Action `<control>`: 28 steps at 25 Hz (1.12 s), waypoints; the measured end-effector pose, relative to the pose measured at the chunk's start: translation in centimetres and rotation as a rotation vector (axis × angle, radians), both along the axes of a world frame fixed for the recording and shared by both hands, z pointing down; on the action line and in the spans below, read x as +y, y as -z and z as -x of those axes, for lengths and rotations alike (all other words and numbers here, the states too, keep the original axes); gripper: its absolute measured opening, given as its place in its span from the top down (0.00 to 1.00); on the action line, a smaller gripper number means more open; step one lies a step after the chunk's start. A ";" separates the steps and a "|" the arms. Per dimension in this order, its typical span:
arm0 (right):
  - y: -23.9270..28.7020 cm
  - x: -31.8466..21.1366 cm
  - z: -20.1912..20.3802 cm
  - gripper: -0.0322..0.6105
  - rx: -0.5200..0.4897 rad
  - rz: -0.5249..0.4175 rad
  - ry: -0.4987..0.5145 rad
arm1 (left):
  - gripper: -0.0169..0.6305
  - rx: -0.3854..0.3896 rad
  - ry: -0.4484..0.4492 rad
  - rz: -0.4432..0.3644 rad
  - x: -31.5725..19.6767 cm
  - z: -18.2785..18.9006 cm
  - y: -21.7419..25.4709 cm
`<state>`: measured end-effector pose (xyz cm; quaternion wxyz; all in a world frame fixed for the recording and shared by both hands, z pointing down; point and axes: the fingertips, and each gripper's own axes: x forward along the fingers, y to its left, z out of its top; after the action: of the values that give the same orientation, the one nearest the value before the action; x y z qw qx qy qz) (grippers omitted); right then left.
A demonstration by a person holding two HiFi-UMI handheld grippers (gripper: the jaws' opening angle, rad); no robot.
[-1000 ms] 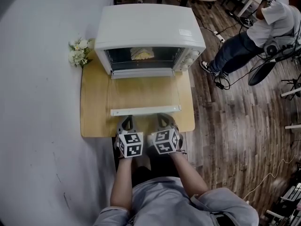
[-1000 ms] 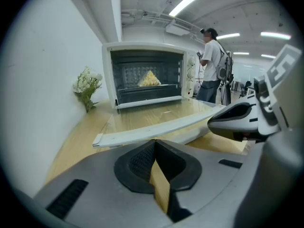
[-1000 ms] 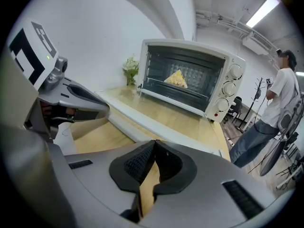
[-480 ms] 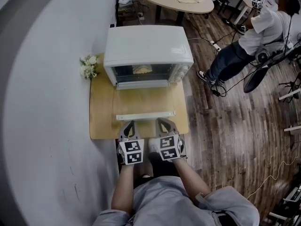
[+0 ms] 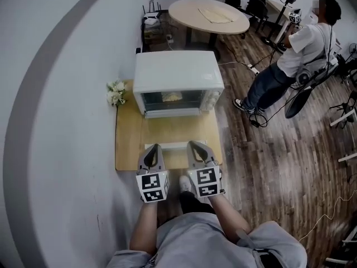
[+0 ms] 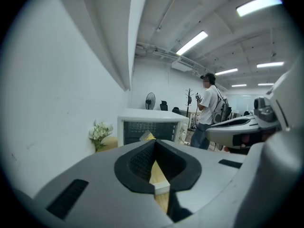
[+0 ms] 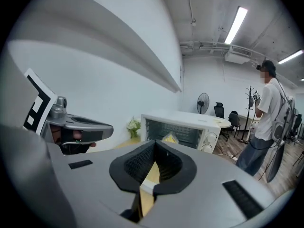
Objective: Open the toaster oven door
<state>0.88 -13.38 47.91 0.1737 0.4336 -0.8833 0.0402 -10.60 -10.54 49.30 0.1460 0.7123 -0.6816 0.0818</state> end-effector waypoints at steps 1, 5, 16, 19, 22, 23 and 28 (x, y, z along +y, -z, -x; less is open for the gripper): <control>0.8 0.2 0.0 0.95 -0.010 -0.010 -0.001 | 0.97 -0.002 0.000 -0.017 0.1 0.1 0.9; 3.6 1.1 0.3 0.95 -0.060 -0.050 -0.006 | 0.97 -0.008 -0.002 -0.087 0.7 0.9 4.4; 8.7 3.1 -0.8 0.95 -0.166 -0.112 -0.033 | 0.97 -0.028 0.009 -0.184 3.1 1.6 10.2; 9.0 3.4 -0.9 0.95 -0.177 -0.129 -0.028 | 0.97 -0.033 0.012 -0.189 3.5 1.6 10.3; 9.3 3.4 -1.1 0.95 -0.185 -0.137 -0.032 | 0.97 -0.034 0.011 -0.194 3.6 1.4 10.3; 9.4 3.4 -1.1 0.95 -0.188 -0.138 -0.034 | 0.97 -0.034 0.010 -0.194 3.6 1.4 10.4; 9.8 3.5 -1.2 0.95 -0.189 -0.144 -0.036 | 0.97 -0.031 0.006 -0.202 3.7 1.1 10.7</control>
<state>2.13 -9.85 38.10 0.0576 0.4552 -0.8883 0.0205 -11.75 -6.87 38.56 0.0631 0.7200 -0.6907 0.0234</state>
